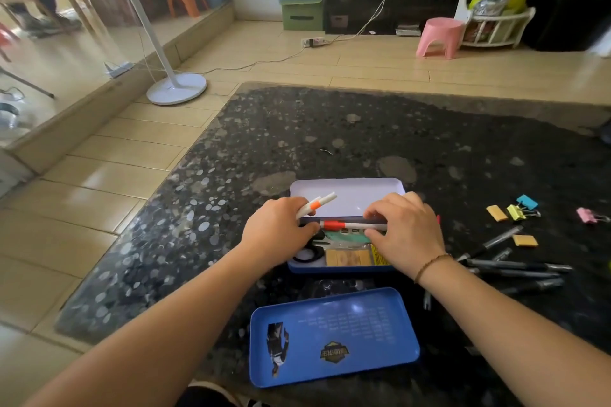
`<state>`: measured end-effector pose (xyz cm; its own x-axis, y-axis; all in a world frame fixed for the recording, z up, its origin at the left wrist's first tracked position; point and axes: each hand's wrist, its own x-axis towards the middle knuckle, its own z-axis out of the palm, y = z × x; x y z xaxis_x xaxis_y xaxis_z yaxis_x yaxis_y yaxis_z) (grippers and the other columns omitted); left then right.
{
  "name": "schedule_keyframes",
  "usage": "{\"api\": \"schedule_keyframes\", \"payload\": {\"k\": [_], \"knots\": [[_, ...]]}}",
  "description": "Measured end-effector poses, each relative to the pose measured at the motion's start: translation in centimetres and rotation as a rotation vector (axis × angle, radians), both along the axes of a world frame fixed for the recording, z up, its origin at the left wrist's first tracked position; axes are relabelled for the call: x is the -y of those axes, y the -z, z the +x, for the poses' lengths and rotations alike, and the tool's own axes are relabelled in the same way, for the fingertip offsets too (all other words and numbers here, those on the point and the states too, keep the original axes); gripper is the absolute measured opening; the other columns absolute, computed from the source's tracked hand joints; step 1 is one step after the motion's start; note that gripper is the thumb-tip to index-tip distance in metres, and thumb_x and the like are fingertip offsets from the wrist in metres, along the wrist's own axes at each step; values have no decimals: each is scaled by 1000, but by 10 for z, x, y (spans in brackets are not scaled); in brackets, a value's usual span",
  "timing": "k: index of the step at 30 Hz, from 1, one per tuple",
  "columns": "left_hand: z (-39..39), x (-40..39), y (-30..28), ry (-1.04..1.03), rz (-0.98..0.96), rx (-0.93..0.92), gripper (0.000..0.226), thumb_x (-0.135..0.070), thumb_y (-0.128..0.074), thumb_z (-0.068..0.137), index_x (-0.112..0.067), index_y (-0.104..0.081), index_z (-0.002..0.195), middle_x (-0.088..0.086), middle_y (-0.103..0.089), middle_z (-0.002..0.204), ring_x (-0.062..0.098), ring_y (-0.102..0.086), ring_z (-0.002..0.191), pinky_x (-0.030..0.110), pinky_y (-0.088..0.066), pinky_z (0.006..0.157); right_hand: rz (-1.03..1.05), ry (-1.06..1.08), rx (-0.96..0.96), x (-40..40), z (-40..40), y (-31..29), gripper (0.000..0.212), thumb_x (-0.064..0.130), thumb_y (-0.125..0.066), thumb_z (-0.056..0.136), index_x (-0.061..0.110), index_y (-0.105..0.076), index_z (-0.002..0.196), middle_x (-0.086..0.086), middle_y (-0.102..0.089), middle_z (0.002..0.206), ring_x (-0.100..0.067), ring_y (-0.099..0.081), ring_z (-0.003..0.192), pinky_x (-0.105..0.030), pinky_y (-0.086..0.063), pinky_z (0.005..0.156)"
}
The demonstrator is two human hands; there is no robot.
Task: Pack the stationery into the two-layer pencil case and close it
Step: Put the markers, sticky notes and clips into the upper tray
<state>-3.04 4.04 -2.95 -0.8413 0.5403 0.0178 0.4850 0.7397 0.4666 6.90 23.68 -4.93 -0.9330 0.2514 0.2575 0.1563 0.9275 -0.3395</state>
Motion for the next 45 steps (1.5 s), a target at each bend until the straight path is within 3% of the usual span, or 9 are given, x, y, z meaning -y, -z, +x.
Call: {"api": "schedule_keyframes", "payload": {"k": [4,10,13,15,17,23,30,39,45], "knots": [[2,3,2,53,-4,-38,19,-37,-62,84,-25,-52,74,-5,-58,61,19,-56,55,28,-40,47,51,-4,-17,-4,-2,1,4,31,-70,76,29,-68,75,8,-61,80,-18,-48,82,-31,-37,66],[9,3,-3,161,-42,-79,31,-47,-46,90,-31,-47,117,-9,-58,87,16,-52,69,31,-33,57,0,-15,-52,-3,-4,-3,5,26,-68,78,27,-70,83,7,-65,82,-20,-52,84,-34,-42,70],[14,-1,-4,255,0,-85,23,-42,-39,97,-26,-48,112,-12,-53,84,15,-50,70,32,-32,58,-308,-47,-234,-10,8,-11,17,30,-63,85,26,-69,100,18,-63,85,-7,-54,82,-24,-46,70],[19,-8,-7,317,52,-98,17,-39,-42,99,-24,-49,105,-13,-52,83,13,-50,71,31,-36,59,-426,-117,-204,-12,16,-19,29,47,-57,84,28,-70,101,22,-60,84,-5,-58,81,-16,-45,68],[24,-16,-8,351,90,-118,14,-37,-45,98,-25,-49,102,-14,-53,85,11,-50,72,32,-40,60,-307,-177,-152,-15,22,-24,39,55,-53,80,25,-73,93,12,-64,81,-9,-57,77,-25,-48,67],[14,-17,-3,375,71,-186,16,-34,-58,92,-23,-60,104,-7,-61,95,14,-52,88,33,-47,72,-105,-65,-132,-45,33,-16,17,36,-73,77,21,-75,86,4,-68,82,-19,-53,81,-44,-48,68],[6,-1,10,274,-11,-211,20,-31,-66,85,-25,-64,104,-8,-63,96,16,-53,90,33,-47,75,32,54,17,-50,36,3,20,50,-70,75,32,-73,83,10,-58,90,-16,-44,90,-35,-42,71],[12,-9,11,231,6,-254,14,-34,-64,85,-25,-66,95,-9,-61,82,13,-48,77,27,-40,62,154,10,44,-41,21,-4,20,50,-71,73,31,-67,77,8,-58,91,-16,-45,91,-31,-36,70],[17,-8,5,321,64,-210,33,-13,-49,93,-15,-61,123,-1,-59,110,19,-49,99,33,-44,87,102,37,47,-38,21,-5,18,45,-68,75,30,-65,84,7,-59,96,-16,-46,94,-31,-38,72]]}}
